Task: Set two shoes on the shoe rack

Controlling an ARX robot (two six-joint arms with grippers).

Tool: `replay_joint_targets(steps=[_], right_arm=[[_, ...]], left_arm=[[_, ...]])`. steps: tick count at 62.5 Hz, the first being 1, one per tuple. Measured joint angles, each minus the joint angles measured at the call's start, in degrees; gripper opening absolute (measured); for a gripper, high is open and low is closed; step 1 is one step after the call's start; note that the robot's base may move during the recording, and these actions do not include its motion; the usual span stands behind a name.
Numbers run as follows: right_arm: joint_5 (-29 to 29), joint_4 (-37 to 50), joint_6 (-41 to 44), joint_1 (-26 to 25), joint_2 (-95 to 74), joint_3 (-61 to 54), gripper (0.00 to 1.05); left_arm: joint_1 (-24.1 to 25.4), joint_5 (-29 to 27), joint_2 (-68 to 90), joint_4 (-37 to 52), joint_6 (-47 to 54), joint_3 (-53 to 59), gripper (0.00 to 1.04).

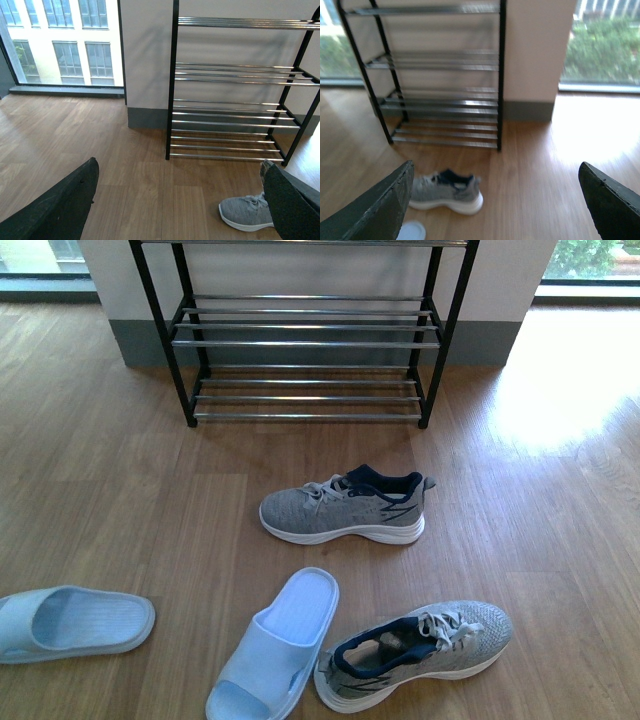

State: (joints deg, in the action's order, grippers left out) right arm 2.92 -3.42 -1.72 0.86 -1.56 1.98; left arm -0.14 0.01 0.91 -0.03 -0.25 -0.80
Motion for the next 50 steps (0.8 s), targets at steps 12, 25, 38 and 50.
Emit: replay_joint_targets(steps=[12, 25, 38, 50], right_arm=[[6.4, 2.0, -9.5, 4.0, -21.1, 5.0, 0.95], [8.9, 18.2, -23.1, 7.6, -64.6, 13.3, 0.95], [12.6, 17.8, -37.6, 11.6, -107.0, 28.2, 0.95], [13.0, 9.8, -49.4, 15.8, -125.6, 41.1, 0.95]], left_arm=[[0.0, 0.0, 0.0, 0.0, 0.0, 0.0, 0.95], [0.0, 0.0, 0.0, 0.0, 0.0, 0.0, 0.95], [0.0, 0.0, 0.0, 0.0, 0.0, 0.0, 0.95], [0.0, 0.0, 0.0, 0.0, 0.0, 0.0, 0.95]])
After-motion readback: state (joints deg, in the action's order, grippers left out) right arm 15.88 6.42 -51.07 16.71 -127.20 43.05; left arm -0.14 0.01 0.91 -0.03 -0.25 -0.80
